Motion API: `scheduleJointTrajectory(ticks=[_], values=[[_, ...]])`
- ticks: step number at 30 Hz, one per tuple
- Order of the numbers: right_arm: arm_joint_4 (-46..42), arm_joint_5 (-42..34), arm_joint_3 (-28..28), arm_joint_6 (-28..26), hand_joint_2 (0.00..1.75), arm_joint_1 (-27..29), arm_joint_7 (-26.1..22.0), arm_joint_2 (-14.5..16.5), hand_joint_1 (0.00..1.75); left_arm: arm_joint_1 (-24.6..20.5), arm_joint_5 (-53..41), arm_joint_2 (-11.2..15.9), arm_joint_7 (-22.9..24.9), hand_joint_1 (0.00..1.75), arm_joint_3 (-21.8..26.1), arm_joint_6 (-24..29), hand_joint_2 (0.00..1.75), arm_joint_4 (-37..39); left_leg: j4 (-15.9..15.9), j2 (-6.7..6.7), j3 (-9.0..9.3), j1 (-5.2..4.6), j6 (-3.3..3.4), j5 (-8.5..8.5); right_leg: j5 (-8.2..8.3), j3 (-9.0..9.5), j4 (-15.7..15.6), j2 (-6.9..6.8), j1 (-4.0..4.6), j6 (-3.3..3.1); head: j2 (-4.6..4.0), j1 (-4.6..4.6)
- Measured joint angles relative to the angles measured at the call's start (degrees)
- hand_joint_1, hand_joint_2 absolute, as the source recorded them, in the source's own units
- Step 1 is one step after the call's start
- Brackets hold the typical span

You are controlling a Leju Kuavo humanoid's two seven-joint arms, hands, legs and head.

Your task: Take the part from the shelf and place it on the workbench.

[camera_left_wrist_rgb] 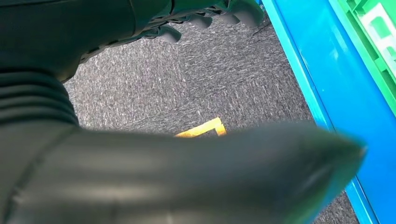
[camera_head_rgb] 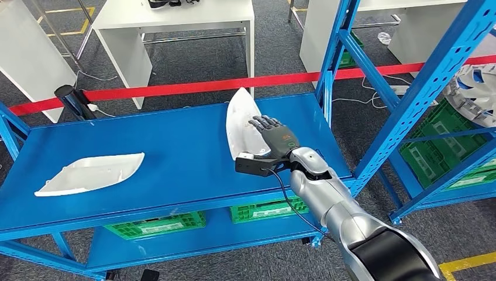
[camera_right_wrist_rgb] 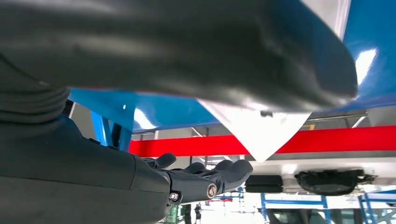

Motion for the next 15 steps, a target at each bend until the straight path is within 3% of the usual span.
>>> scheduleJointTrajectory(ticks=[15], values=[[0.0, 2.2, 1.7, -0.5, 0.0, 1.9, -0.1, -0.2, 0.0, 0.0, 0.2, -0.2, 1.2, 0.0, 0.2, 0.0, 0.0, 0.0, 0.0, 0.0, 0.0, 0.0, 0.0, 0.0, 0.0, 0.0, 0.0, 0.0, 0.0, 0.0, 0.0, 0.0]])
